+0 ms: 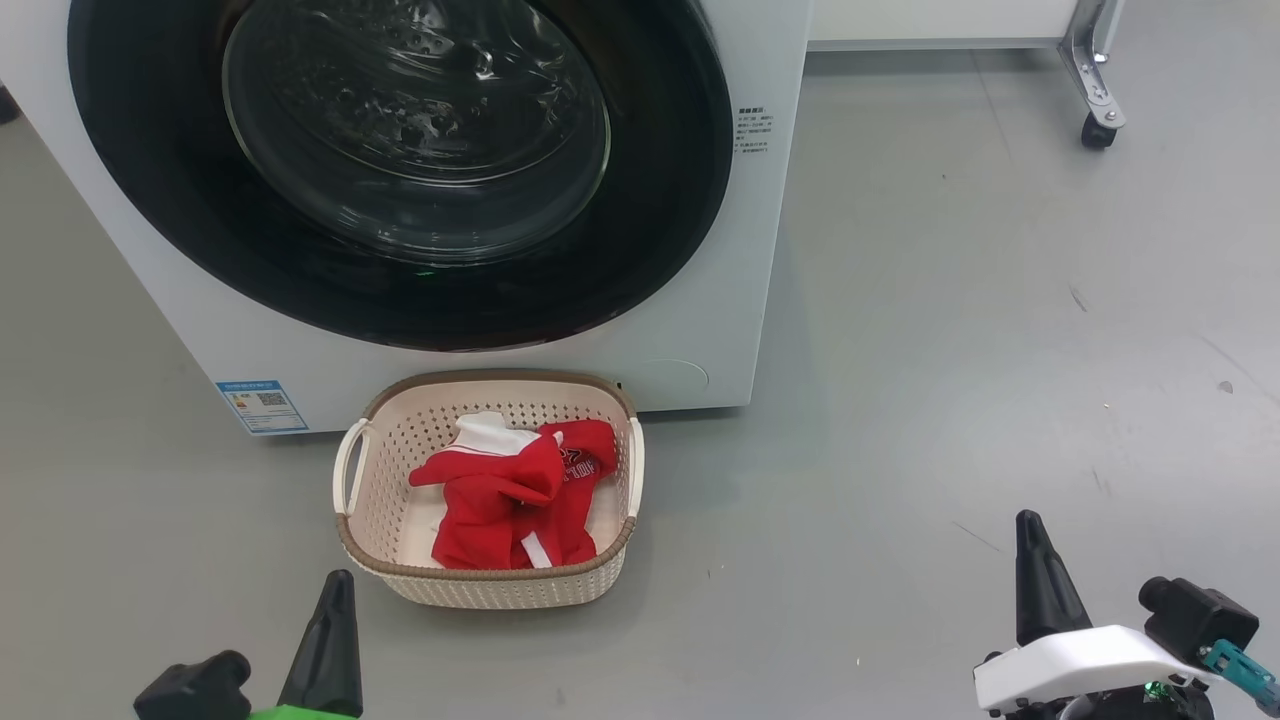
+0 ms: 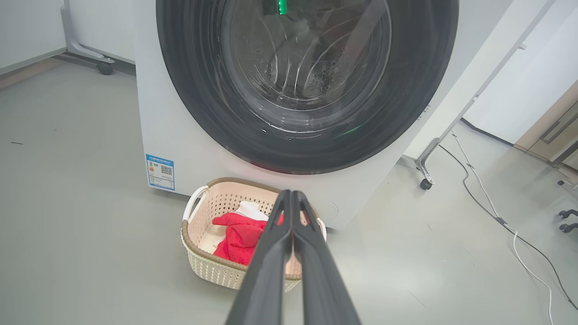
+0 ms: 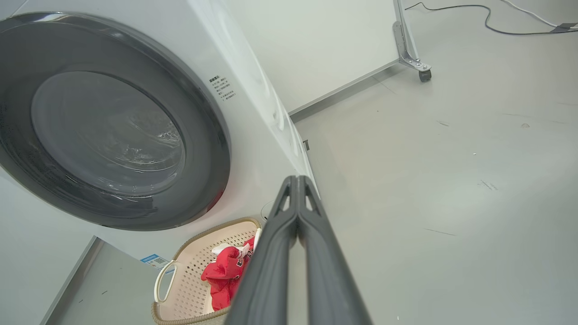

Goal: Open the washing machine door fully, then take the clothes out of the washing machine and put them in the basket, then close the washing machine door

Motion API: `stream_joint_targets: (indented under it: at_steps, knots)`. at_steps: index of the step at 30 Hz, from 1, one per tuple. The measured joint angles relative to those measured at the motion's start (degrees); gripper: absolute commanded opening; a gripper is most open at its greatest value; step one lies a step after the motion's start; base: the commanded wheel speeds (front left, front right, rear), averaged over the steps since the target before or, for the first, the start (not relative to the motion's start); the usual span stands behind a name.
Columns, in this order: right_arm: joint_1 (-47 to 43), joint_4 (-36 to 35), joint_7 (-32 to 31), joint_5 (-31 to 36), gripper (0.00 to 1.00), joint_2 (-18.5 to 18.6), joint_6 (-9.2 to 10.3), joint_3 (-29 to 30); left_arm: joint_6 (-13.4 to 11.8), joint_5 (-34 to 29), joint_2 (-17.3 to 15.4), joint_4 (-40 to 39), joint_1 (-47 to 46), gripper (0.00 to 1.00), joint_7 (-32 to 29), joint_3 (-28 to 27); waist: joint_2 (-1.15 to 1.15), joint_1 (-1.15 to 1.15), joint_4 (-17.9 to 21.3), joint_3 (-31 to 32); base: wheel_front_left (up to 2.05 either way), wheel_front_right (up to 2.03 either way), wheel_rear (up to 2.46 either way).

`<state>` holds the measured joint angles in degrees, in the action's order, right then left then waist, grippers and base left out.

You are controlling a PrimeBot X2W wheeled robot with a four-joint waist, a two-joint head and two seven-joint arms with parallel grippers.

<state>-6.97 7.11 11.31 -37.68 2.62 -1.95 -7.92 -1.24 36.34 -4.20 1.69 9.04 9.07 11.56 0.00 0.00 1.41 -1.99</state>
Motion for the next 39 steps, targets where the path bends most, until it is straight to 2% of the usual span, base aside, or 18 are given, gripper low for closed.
stream_joint_targets:
  at_steps: [39]
  knots:
    - [3.77, 2.76, -6.05, -25.97, 0.00, 1.52, -1.52, 4.43, 2.66, 26.84, -0.92, 4.97, -4.60, 0.00, -4.81, -4.22, 0.00, 0.00, -0.61, 0.74, 0.00, 0.00, 0.00]
